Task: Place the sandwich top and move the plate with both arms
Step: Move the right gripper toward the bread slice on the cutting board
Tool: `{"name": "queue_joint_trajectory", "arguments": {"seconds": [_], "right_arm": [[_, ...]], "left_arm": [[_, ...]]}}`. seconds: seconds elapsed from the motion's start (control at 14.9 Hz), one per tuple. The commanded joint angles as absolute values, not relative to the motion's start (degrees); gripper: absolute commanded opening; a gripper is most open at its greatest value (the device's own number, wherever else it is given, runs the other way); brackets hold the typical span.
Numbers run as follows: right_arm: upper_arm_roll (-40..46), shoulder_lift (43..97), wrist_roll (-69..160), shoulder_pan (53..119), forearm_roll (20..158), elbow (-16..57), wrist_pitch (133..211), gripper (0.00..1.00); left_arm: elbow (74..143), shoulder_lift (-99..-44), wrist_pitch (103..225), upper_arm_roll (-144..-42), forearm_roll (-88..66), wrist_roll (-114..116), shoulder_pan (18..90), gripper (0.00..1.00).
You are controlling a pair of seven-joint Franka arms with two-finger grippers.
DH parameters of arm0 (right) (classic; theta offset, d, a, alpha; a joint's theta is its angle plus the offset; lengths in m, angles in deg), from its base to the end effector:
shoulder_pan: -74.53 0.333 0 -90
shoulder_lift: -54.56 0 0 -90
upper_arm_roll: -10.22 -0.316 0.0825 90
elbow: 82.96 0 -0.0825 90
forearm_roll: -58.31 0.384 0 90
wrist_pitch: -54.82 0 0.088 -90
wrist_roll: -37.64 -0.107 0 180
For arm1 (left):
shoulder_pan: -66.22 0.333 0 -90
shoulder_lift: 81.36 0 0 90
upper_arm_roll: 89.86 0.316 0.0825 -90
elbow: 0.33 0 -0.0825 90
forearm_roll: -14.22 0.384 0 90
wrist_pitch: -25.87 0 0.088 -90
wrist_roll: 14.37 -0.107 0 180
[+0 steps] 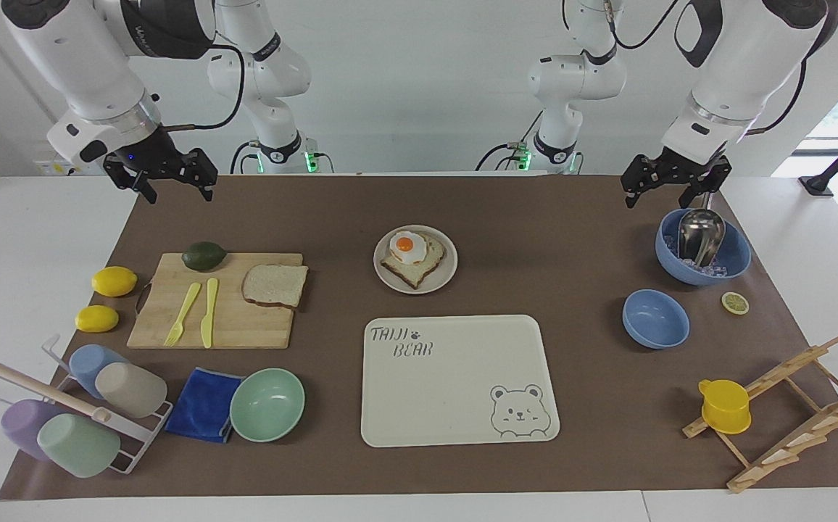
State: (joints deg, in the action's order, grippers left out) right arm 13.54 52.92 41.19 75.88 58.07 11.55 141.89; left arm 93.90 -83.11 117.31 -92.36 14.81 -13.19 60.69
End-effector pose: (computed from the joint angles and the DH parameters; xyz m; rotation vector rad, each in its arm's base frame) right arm 0.5375 -0.0194 0.5990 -3.1349 -0.0434 0.1589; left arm 0.5408 -0.0756 0.6086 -3.1228 0.1874 0.0269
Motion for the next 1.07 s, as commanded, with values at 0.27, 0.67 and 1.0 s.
{"name": "queue_joint_trajectory", "arguments": {"seconds": [0.27,0.67,1.0], "right_arm": [[13.7,52.8,42.6,76.0,58.0,11.8,141.9,1.0],[14.3,52.9,43.8,75.0,58.7,10.8,143.0,1.0],[12.1,53.6,39.6,77.6,52.6,12.0,146.6,1.0]], "left_arm": [[94.9,-84.3,116.9,-92.6,14.5,-12.9,61.3,1.0],[94.9,-84.3,116.9,-92.6,14.5,-12.9,61.2,1.0],[94.9,-84.3,116.8,-92.6,14.5,-12.9,61.2,1.0]]}}
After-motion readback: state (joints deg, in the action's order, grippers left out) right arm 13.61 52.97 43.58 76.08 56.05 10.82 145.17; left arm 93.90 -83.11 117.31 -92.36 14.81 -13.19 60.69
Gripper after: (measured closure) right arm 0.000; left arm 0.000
